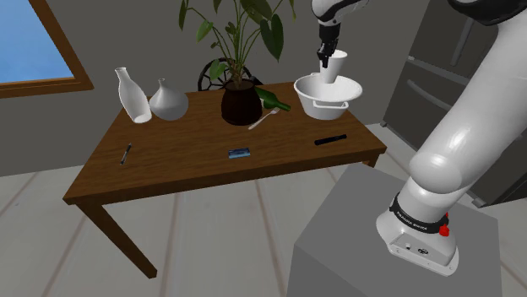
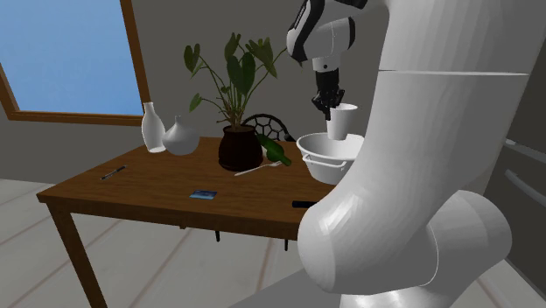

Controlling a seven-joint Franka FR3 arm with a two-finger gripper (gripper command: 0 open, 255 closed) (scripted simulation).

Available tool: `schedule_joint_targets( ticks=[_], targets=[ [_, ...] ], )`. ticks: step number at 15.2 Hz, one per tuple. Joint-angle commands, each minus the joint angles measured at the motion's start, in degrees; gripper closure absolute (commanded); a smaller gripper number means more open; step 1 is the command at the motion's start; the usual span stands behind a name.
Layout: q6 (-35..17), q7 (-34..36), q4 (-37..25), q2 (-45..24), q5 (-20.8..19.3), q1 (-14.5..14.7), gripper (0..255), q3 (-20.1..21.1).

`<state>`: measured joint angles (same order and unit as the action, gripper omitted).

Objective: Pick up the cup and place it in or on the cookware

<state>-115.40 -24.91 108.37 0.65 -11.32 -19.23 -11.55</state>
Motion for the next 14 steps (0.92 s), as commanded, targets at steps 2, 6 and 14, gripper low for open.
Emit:
schedule_joint_targets(
  ticks=[2, 6, 14],
  targets=[
    [-2.27, 0.35, 1.8, -0.44, -0.1, -0.06, 255, -0.06],
    [-2.8, 0.44, 2.24, -0.53, -0.13, -0.07, 255, -0.07],
    [-2.8, 0.44, 2.24, -0.53, -0.13, -0.07, 0, -0.07]
  ],
)
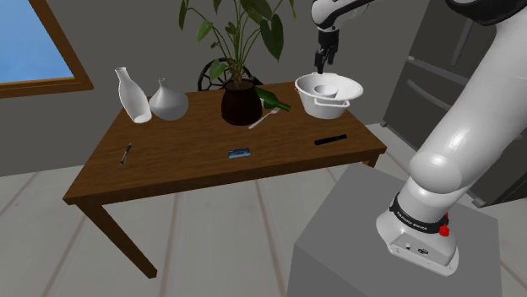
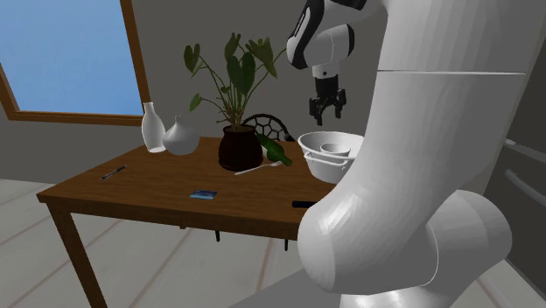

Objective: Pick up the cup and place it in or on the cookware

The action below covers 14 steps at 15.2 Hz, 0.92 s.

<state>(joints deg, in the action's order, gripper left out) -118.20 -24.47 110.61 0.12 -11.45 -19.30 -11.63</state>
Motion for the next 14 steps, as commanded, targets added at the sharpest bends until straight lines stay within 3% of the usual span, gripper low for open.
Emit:
schedule_joint_targets(
  ticks=[1, 6, 14],
  targets=[
    [0.0, 0.0, 0.0, 0.0, 0.0, 0.0, 0, 0.0],
    [6.89, 0.02, -4.78, 2.01, 0.02, 0.65, 0, 0.67],
    [6.89, 0.02, -4.78, 2.01, 0.02, 0.65, 0, 0.68]
  ],
)
